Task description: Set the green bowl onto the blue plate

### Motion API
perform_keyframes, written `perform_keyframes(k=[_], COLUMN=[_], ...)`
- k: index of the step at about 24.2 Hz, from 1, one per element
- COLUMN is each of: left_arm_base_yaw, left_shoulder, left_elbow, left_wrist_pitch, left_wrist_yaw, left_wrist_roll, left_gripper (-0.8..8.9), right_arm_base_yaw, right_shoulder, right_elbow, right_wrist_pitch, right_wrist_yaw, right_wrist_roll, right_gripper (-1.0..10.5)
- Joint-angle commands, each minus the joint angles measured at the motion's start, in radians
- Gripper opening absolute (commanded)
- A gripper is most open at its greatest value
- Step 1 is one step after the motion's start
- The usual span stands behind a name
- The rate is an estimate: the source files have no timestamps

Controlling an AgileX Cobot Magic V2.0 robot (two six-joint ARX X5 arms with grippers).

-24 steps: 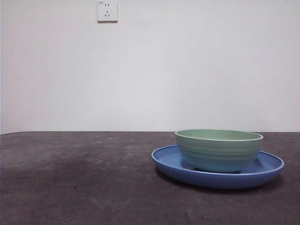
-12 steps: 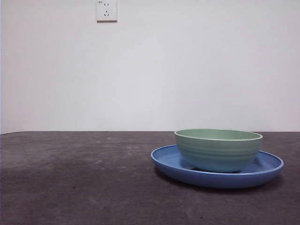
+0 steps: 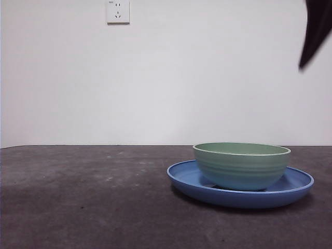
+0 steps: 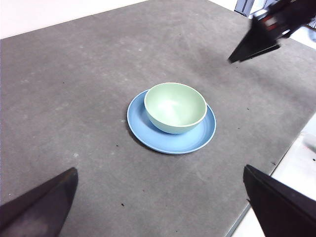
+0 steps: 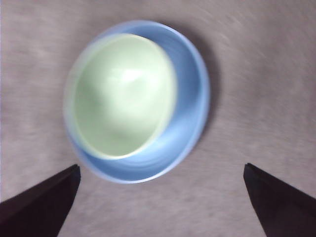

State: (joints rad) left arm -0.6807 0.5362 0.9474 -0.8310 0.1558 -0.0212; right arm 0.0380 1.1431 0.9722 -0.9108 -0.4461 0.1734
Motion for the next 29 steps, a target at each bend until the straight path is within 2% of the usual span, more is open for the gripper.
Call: perform_keyframes(k=[1, 6, 12, 13, 16, 27, 29], left_arm_base_yaw=[-0.005, -0.005, -0.005, -0.005, -0.005, -0.005, -0.005], left_shoulder=[0.005, 0.005, 0.005, 0.005, 0.005, 0.005, 0.005], left_elbow=[0.013, 0.013, 0.013, 0.013, 0.013, 0.013, 0.013], left_wrist_pitch=[0.015, 0.018, 0.022, 0.028, 0.053, 0.054, 0.053], left_wrist_yaw=[0.001, 0.001, 0.001, 0.001, 0.001, 0.001, 0.001], left_wrist_roll=[-0.006, -0.006, -0.006, -0.006, -0.006, -0.006, -0.006], left_gripper=[5.98, 5.98, 5.98, 5.98, 5.98, 5.98, 5.98], right_arm_base_yaw=[-0.050, -0.096, -0.082, -0.077, -0.072, -0.024, -0.011], right_shoulder=[0.119, 0.278, 0.453, 0.467, 0.492, 0.553, 0.580], right_elbow=[0.012, 0.011, 0.011, 0.011, 0.011, 0.011, 0.011], right_wrist_pitch=[0.040, 0.118, 0.209, 0.224, 0.274, 0.298, 0.302], right_wrist_yaw=[-0.007, -0.017, -0.029, -0.033, -0.118, -0.130, -0.135], right_wrist_roll=[-0.066, -0.101, -0.158, -0.161, -0.166, -0.162, -0.163], right_gripper=[6.2, 5.2, 3.6, 3.5, 3.4, 2.5, 2.0])
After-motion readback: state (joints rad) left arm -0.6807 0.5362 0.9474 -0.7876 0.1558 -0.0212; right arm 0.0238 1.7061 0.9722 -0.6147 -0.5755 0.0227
